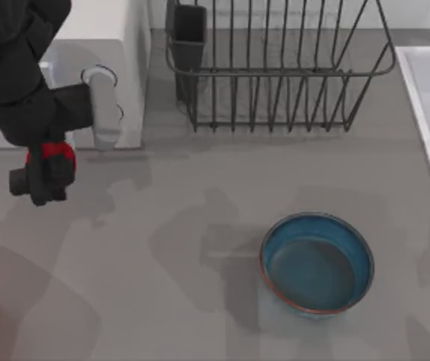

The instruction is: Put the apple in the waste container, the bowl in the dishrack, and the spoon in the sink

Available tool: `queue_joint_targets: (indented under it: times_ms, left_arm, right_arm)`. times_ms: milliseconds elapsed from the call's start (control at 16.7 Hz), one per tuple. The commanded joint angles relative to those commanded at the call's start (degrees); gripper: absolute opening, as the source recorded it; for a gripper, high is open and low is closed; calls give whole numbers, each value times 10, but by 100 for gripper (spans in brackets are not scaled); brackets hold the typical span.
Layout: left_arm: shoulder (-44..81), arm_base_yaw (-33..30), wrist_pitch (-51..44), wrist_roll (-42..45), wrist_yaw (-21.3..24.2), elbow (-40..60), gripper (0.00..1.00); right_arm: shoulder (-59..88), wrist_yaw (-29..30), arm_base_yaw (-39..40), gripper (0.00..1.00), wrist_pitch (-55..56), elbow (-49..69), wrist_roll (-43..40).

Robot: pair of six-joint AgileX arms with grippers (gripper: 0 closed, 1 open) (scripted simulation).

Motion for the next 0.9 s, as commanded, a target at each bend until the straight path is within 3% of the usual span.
queue_joint_targets:
  times_ms: [360, 600, 900]
  left_arm:
    - [-84, 150, -20, 252, -11, -61, 0]
    - [-169, 297, -37, 431, -17, -112, 0]
    - [-253, 395, -45, 543, -23, -174, 0]
  right_arm:
    - [0, 0, 0, 100, 0, 0, 0]
    - [0, 0, 0, 100, 0, 0, 0]
    - [0, 0, 0, 100, 0, 0, 0]
